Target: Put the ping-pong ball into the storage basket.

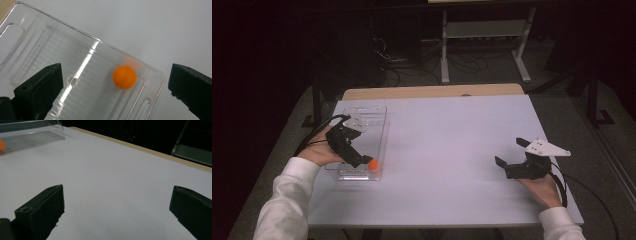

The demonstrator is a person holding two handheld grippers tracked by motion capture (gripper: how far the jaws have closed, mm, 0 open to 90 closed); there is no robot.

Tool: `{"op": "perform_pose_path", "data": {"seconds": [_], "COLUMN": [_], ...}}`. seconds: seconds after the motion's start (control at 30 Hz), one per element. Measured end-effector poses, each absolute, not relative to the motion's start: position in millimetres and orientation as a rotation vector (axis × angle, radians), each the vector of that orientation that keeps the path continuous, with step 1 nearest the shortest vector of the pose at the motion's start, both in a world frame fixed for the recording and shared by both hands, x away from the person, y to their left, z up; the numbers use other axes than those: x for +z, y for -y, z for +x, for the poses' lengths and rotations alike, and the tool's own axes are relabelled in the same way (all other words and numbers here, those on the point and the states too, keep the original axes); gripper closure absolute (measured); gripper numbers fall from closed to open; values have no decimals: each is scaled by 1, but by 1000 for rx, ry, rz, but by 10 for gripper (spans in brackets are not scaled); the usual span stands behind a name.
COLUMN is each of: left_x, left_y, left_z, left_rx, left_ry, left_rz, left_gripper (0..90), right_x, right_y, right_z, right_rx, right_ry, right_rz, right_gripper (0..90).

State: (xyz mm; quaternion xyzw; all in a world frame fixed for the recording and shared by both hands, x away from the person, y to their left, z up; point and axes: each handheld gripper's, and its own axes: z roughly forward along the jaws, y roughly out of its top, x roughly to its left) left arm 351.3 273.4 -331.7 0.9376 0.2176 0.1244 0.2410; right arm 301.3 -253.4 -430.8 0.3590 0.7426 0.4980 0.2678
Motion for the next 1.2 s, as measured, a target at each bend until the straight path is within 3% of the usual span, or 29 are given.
{"op": "perform_pose_path", "data": {"seconds": [1.2], "left_x": [-350], "left_y": [-303], "left_z": [327], "left_rx": [423], "left_ry": [-652], "left_rz": [2290], "left_gripper": [0], "right_x": [-430], "right_y": [253], "right_z": [299], "right_rx": [1357], "right_ry": [-1993], "right_rz": [973], "right_gripper": [0]}}
